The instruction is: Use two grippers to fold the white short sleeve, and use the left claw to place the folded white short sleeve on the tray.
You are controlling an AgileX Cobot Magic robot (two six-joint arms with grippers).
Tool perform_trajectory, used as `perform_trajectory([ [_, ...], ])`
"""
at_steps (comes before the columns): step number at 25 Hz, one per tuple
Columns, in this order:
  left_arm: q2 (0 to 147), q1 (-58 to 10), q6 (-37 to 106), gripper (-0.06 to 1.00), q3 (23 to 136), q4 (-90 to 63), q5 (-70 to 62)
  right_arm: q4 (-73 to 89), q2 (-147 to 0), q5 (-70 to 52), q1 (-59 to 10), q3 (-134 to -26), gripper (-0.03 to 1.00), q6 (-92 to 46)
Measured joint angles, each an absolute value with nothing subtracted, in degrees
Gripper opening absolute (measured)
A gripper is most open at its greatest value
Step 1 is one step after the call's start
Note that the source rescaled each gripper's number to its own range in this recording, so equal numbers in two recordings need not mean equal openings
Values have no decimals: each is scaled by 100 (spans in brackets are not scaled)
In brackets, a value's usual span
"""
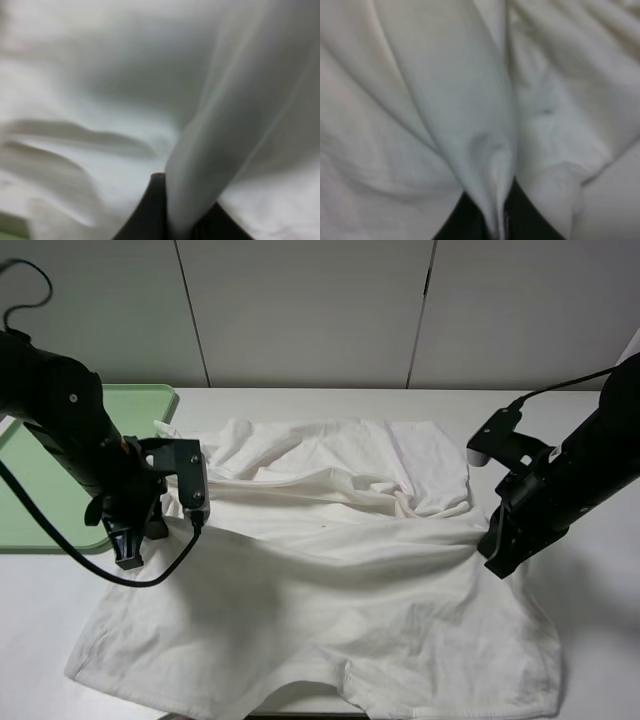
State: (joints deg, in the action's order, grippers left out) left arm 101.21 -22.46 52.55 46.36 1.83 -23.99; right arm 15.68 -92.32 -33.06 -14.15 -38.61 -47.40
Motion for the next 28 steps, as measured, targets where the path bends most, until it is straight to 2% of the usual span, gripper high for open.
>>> perform_trajectory([
  [5,9173,-2246,5211,1,4635,-226,-2202,1256,-8837,-3207,-1415,-3856,0,-4508],
  [9,8865,-2268,5197,1,4630,-241,-2138,433,-8083,-3152,-1415,-3856,0,-3665],
  [13,7709,-2451,5117,1,4630,-244,-1926,103,-7553,-3146,-1415,-3856,0,-3420],
  [17,6680,-2705,5104,1,4630,-244,-1950,-398,-5913,-3187,-1415,-3856,0,-3317],
  [19,6537,-2725,5104,1,4630,-244,-1956,-401,-5675,-3272,-1415,-3899,0,-3317],
  [21,6253,-2764,5104,1,4630,-244,-1972,-407,-4956,-3662,-1417,-4253,0,-3470],
  [25,5198,-2826,4999,1,5046,-271,-2457,-401,-4572,-3994,-1417,-4647,0,-3765],
  [28,4997,-2826,4784,1,5824,-420,-2974,-336,-4343,-4840,-1435,-5628,0,-4088],
])
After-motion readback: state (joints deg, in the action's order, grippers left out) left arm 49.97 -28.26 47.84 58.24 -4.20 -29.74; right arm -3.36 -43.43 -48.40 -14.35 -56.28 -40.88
